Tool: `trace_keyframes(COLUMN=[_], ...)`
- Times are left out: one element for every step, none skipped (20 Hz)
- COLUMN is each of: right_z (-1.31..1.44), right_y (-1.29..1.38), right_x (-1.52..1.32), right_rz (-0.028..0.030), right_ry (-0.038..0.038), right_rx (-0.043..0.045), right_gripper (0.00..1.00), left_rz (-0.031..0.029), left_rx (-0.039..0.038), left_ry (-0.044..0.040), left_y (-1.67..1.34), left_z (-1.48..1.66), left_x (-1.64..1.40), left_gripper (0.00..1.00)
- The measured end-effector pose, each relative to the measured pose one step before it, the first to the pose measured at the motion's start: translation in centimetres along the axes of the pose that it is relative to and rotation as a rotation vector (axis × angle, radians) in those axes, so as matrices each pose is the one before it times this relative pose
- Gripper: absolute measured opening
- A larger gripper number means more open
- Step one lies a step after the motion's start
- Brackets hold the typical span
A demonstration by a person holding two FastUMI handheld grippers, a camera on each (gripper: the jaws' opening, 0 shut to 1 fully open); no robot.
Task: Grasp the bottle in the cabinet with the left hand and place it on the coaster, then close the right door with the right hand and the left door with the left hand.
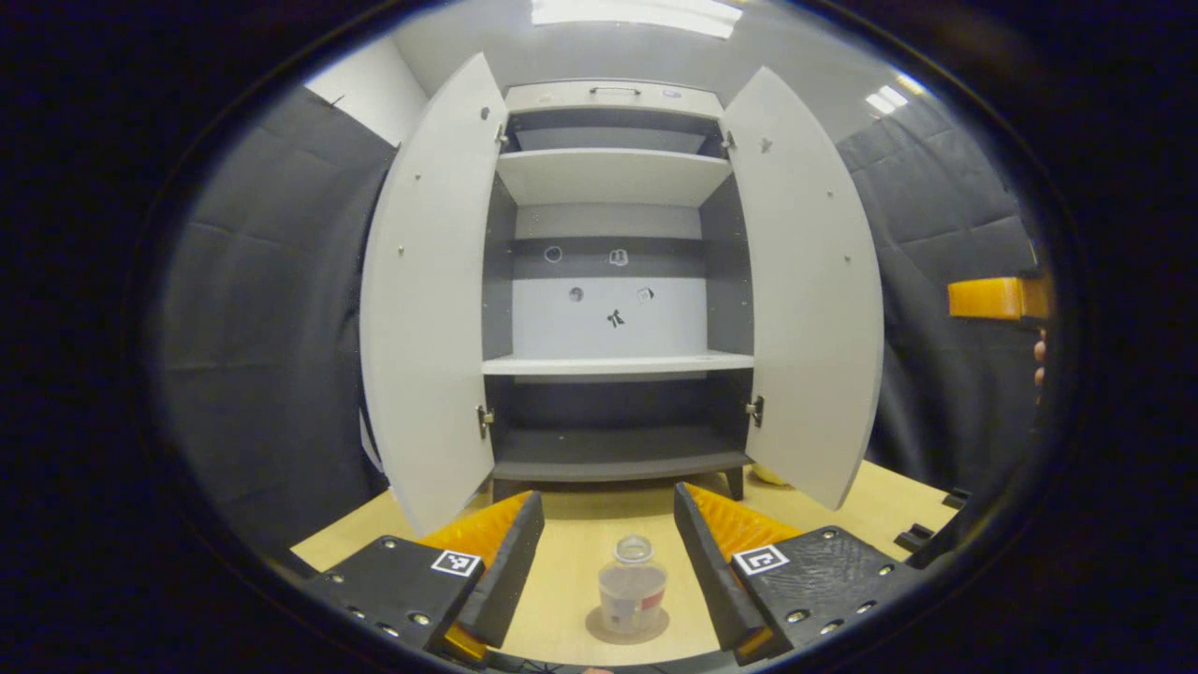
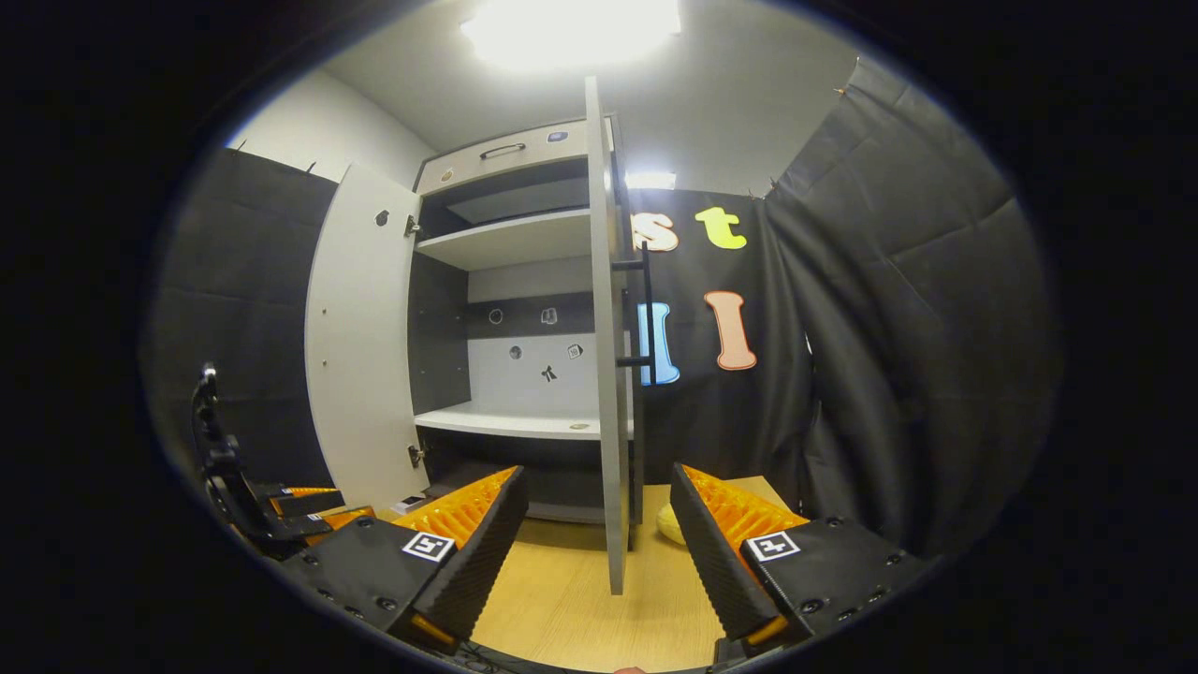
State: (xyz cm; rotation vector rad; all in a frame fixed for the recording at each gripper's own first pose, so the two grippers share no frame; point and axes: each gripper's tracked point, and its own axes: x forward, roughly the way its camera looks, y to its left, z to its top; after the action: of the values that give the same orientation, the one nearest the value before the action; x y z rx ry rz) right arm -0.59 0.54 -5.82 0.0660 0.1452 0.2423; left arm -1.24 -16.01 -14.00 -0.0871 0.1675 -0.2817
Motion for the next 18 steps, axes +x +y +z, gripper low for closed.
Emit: trace_keyframes(right_z=[-0.038,-0.037,0.122,0.027,-0.057,-0.155,0.003,0.058,0.365,0.344,0.481,0.367,0.426,0.504,0.674,0.508,0.426,0.303], right_y=[0.275,0.22,0.203,0.05,0.045,0.039,-0.046,-0.275,-0.513,-0.748,-0.721,-0.812,-0.964,-0.956,-0.678,-0.729,-0.54,-0.479], right_x=[0.085,0.138,0.199,0.181,0.273,0.288,0.347,0.244,0.23,0.107,0.275,0.258,0.386,0.387,0.457,0.522,0.427,0.53], right_rz=[0.00691,0.00388,-0.00073,-0.0044,-0.00548,-0.00637,-0.01099,-0.01773,-0.02784,-0.0353,-0.03196,-0.03432,-0.04033,-0.03938,-0.03353,-0.03497,-0.0292,-0.02832], right_ry=[0.00681,0.00267,-0.00099,-0.00125,0.0007,0.00346,0.00281,0.00184,-0.00095,-0.00417,-0.00473,-0.00223,-0.00174,-0.00461,-0.00902,-0.00734,-0.0029,-0.00018], right_rx=[0.01554,0.01163,0.00585,0.00271,0.00244,0.00251,0.00081,-0.00005,0.00264,0.0059,0.00486,0.00165,0.00016,0.00225,0.00464,0.00487,0.00363,0.0014], right_gripper=[0.96,0.94,0.95,0.95,0.96,0.93,0.96,0.96,0.96,0.93,0.93,0.93,0.96,0.93,0.96,0.97,0.98,0.98], left_rz=[0.01577,0.02081,0.0256,0.01965,0.01915,0.01399,0.01273,0.00424,-0.00381,-0.00243,0.00523,0.0058,0.00415,-0.00226,-0.00185,0.00146,0.00179,0.0035], left_rx=[-0.01297,-0.00771,-0.00504,-0.00008,0.00393,0.00932,0.01012,0.00825,0.00525,0.00534,0.0048,0.00111,-0.00355,-0.00637,-0.00246,0.00193,0.00412,0.00488], left_ry=[-0.00662,-0.00832,-0.00794,-0.0067,0.00015,-0.00151,-0.00339,-0.01057,-0.01095,-0.00463,-0.0031,-0.0036,-0.00543,-0.00026,-0.00159,-0.00591,-0.00558,-0.00192], left_y=[0.977,1.206,0.958,1.13,1.064,1.051,1.054,0.817,0.672,0.692,0.939,0.863,0.741,0.55,0.507,0.635,0.661,0.57], left_z=[1.246,1.281,0.4,0.773,0.636,0.78,0.769,0.816,0.664,0.5,0.283,0.321,0.28,0.129,-0.022,0.195,0.108,0.013], left_x=[-0.413,-0.324,-0.727,-0.305,-0.206,0.02,0.073,0.232,0.303,0.313,0.491,0.475,0.5,0.364,0.387,0.237,0.272,0.25], left_gripper=[0.82,0.82,0.82,0.82,0.82,0.82,0.86,0.89,0.89,0.89,0.89,0.75,0.89,0.89,0.89,0.89,0.89,0.89])
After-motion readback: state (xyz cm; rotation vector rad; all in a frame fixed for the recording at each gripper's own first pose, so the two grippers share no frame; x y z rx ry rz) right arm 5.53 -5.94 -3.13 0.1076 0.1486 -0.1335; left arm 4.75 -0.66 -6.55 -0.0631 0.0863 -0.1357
